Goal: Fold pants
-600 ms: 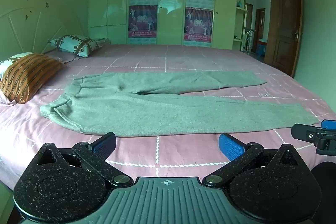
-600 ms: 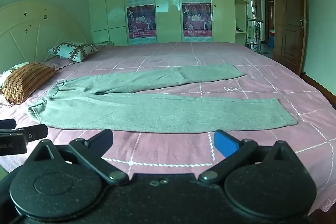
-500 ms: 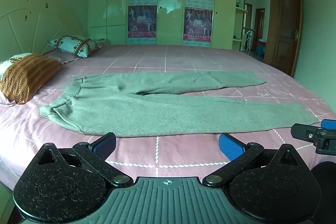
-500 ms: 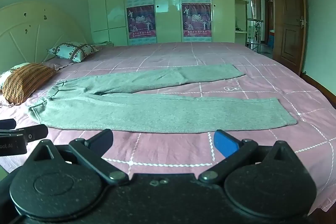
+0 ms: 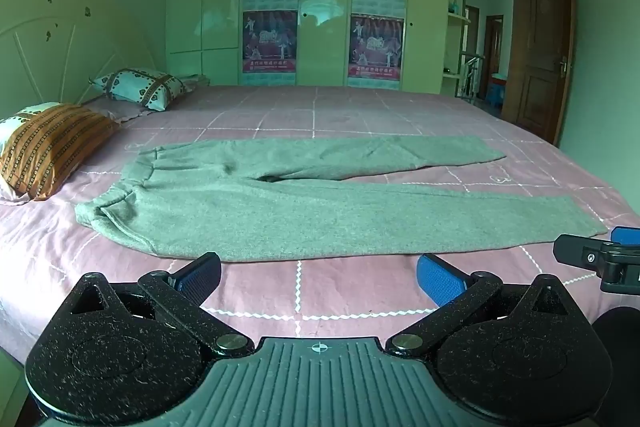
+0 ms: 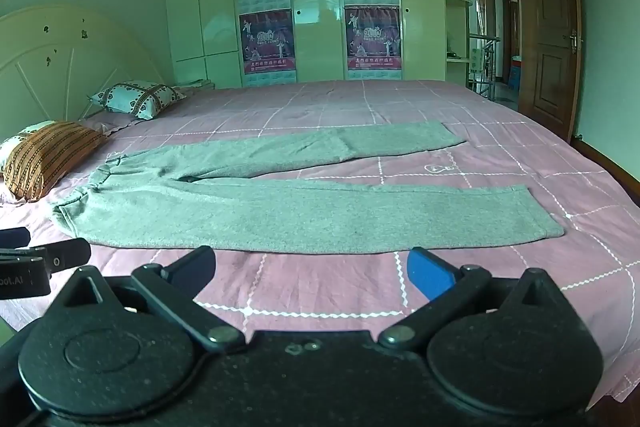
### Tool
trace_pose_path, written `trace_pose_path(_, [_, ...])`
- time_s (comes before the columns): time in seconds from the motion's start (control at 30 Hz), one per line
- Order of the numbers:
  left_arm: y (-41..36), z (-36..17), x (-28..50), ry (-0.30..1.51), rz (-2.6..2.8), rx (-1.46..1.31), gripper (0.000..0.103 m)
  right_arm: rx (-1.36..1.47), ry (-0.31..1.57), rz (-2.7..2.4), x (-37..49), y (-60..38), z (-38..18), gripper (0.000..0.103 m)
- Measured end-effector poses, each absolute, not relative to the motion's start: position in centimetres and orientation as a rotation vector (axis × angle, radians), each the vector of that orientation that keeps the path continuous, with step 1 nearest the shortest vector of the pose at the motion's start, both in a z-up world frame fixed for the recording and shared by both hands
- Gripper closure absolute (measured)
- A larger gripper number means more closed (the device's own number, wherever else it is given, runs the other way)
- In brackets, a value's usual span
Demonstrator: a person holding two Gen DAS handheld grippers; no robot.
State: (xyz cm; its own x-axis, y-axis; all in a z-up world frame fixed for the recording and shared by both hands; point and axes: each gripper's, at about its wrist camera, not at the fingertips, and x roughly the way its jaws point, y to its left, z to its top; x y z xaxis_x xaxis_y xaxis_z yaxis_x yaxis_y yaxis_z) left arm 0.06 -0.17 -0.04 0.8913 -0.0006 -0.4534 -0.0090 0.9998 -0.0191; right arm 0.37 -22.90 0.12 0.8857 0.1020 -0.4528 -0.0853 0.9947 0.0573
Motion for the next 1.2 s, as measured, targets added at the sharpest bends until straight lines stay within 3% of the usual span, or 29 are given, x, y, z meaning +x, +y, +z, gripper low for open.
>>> trace_pose_path(1.2, [-0.41, 0.31, 0.05, 0.467, 0.007, -0.014, 0.0, 0.034, 0.473, 0.095, 0.44, -22.84, 0.06, 0.006])
